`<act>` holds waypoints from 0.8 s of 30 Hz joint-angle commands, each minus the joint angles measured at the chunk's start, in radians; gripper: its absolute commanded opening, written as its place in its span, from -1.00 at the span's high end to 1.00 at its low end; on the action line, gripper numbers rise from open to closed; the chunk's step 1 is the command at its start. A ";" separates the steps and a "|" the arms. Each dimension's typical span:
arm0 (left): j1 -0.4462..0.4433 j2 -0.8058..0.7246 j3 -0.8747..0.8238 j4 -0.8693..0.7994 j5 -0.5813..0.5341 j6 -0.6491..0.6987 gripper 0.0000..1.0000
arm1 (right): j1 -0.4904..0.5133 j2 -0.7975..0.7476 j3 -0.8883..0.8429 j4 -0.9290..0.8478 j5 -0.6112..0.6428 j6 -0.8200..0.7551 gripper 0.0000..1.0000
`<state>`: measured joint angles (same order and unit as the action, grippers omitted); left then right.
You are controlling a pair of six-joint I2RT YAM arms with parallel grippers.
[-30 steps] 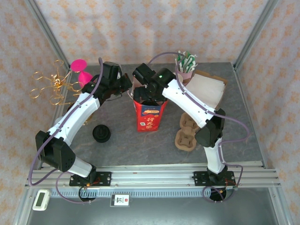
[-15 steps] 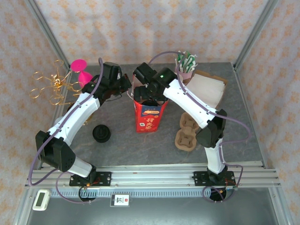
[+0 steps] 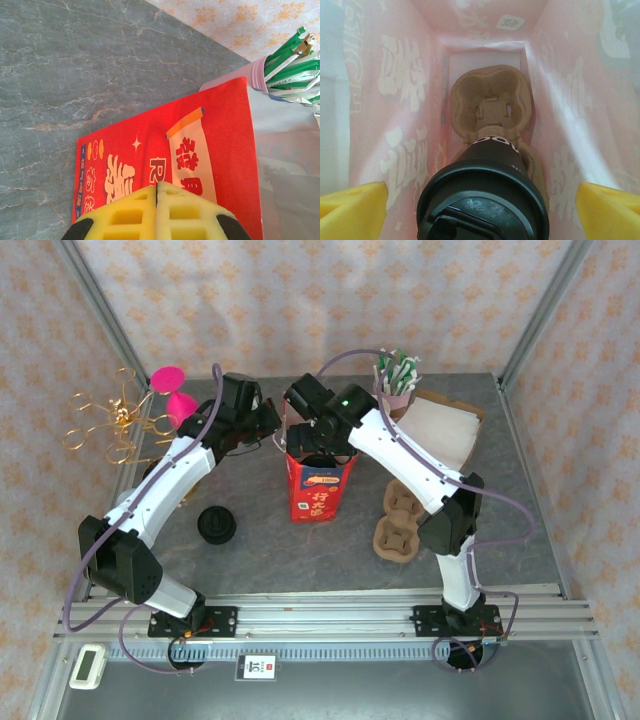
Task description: Pack the takeout coffee
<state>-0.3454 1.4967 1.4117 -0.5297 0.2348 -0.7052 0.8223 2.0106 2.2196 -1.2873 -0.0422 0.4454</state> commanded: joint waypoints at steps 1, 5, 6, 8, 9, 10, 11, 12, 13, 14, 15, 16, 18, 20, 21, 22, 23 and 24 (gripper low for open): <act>-0.011 0.010 0.022 -0.026 -0.024 0.021 1.00 | 0.006 -0.038 -0.020 -0.021 0.002 -0.003 -0.86; -0.011 0.008 0.022 -0.027 -0.028 0.022 1.00 | 0.006 -0.039 -0.043 -0.020 -0.005 -0.008 -0.79; -0.012 0.007 0.020 -0.026 -0.026 0.021 1.00 | 0.005 -0.038 -0.052 -0.021 -0.001 -0.008 -0.77; -0.013 0.008 0.018 -0.026 -0.028 0.021 1.00 | 0.006 -0.035 -0.061 -0.021 0.001 -0.011 -0.76; -0.013 0.008 0.018 -0.026 -0.026 0.020 1.00 | 0.006 -0.032 -0.063 -0.022 -0.001 -0.013 -0.75; -0.014 0.008 0.018 -0.026 -0.026 0.021 1.00 | 0.006 -0.027 -0.063 -0.021 0.001 -0.013 -0.74; -0.013 0.008 0.018 -0.027 -0.026 0.020 1.00 | 0.005 -0.023 -0.063 -0.021 0.003 -0.015 -0.71; -0.014 0.007 0.018 -0.026 -0.028 0.021 1.00 | 0.005 -0.017 -0.059 -0.020 0.005 -0.016 -0.67; -0.014 0.005 0.018 -0.028 -0.029 0.021 1.00 | 0.004 -0.011 -0.053 -0.020 0.011 -0.017 -0.65; -0.015 0.007 0.018 -0.026 -0.029 0.021 1.00 | 0.005 -0.008 -0.049 -0.020 0.015 -0.020 -0.62; -0.015 0.006 0.018 -0.027 -0.029 0.021 1.00 | 0.005 -0.002 -0.049 -0.018 0.020 -0.023 -0.57; -0.015 0.006 0.017 -0.029 -0.028 0.021 1.00 | 0.004 0.004 -0.049 -0.019 0.027 -0.026 -0.53; -0.015 0.004 0.015 -0.028 -0.028 0.020 1.00 | 0.005 0.015 -0.048 -0.018 0.032 -0.028 -0.52; -0.016 0.004 0.013 -0.026 -0.029 0.021 1.00 | 0.003 0.020 -0.051 -0.010 0.033 -0.032 -0.51; -0.016 0.003 0.012 -0.027 -0.029 0.021 1.00 | 0.005 0.021 -0.053 -0.002 0.035 -0.033 -0.51; -0.016 0.003 0.012 -0.026 -0.029 0.021 1.00 | 0.004 0.023 -0.050 0.002 0.037 -0.033 -0.51; -0.015 0.003 0.010 -0.026 -0.029 0.021 1.00 | 0.005 0.023 -0.047 0.007 0.040 -0.033 -0.51; -0.016 0.003 0.008 -0.025 -0.029 0.021 1.00 | 0.005 0.025 -0.044 0.014 0.045 -0.032 -0.50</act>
<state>-0.3534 1.4967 1.4117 -0.5308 0.2272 -0.7048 0.8223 2.0174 2.1670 -1.2850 -0.0429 0.4229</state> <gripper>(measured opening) 0.050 0.753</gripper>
